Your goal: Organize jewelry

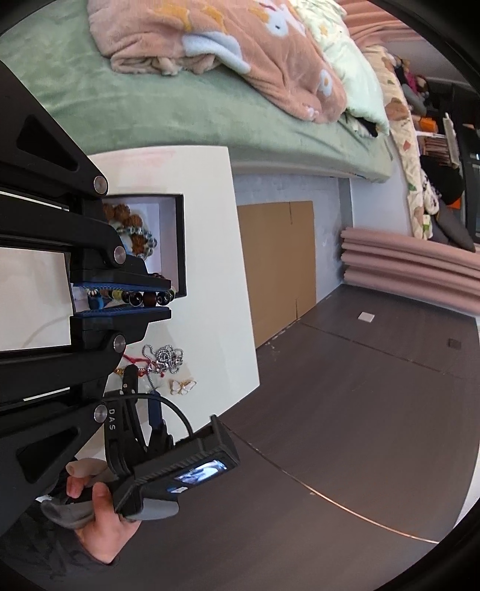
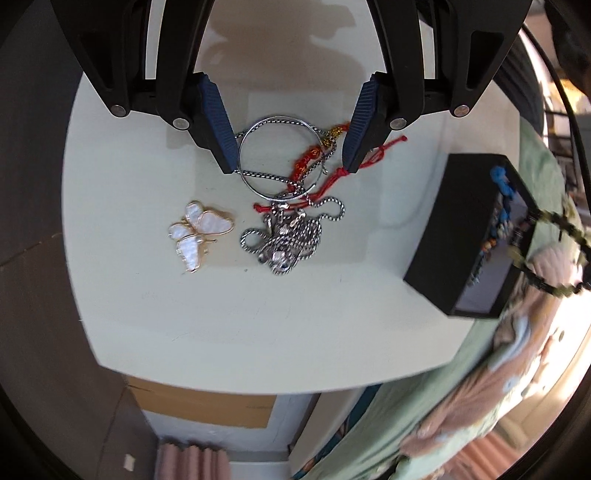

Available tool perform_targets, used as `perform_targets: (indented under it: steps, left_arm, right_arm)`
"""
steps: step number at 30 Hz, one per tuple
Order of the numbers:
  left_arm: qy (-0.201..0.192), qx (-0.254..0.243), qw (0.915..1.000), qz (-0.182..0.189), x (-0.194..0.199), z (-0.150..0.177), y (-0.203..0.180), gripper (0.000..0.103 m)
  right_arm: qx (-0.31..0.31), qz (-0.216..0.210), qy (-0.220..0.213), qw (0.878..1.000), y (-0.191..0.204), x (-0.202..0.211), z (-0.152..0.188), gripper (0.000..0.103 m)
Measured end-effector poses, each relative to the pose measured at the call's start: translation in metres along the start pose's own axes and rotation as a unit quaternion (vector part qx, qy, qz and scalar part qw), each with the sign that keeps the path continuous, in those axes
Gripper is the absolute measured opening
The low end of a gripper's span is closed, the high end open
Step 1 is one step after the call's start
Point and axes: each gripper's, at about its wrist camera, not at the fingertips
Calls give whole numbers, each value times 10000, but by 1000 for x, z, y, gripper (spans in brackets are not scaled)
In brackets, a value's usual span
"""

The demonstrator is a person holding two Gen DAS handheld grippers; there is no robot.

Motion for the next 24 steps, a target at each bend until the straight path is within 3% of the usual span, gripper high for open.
perform_targets:
  steps: [7,9,11,12,21,22,23,24]
  left_arm:
    - [-56,103,9999,11,4,-2,6,8]
    - [-53,97,9999,18,4,-2,7,8]
    - [-44,107,9999,37,4,-2,7,8]
    - [-45,105,9999,46,4,-2,7,8]
    - [-36,84,9999,115,0,0,4,8]
    - [-36,87,9999,119,0,0,4,8]
    - [-32,90,9999,122,-1,0,4,8]
    - [-30,89,9999,122,-1,0,4,8]
  right_arm:
    - [561,449,66,9974,15,0,4,58]
    - [464,478,73,9978,9,3,3,46]
    - [207,144,170,9995,-1,5,2,11]
    - [79,14,224,9997,-5,4,1,8]
    - [-451,-107,32,9989,-28,24,-1,8]
    - [-519,-124,52,9986,-31,25,-4,18]
    - [-591,-184,43,9981,-33,27,-6,41]
    - [-621,-220,-9,9978,-33,26,-7,55]
Point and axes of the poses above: each gripper's, at about its wrist camera, not at the fingertips, and x roughly against the way its jaws point, y to its left, z to its underside, and after that the axes turned 9 degrees about z, right-handed
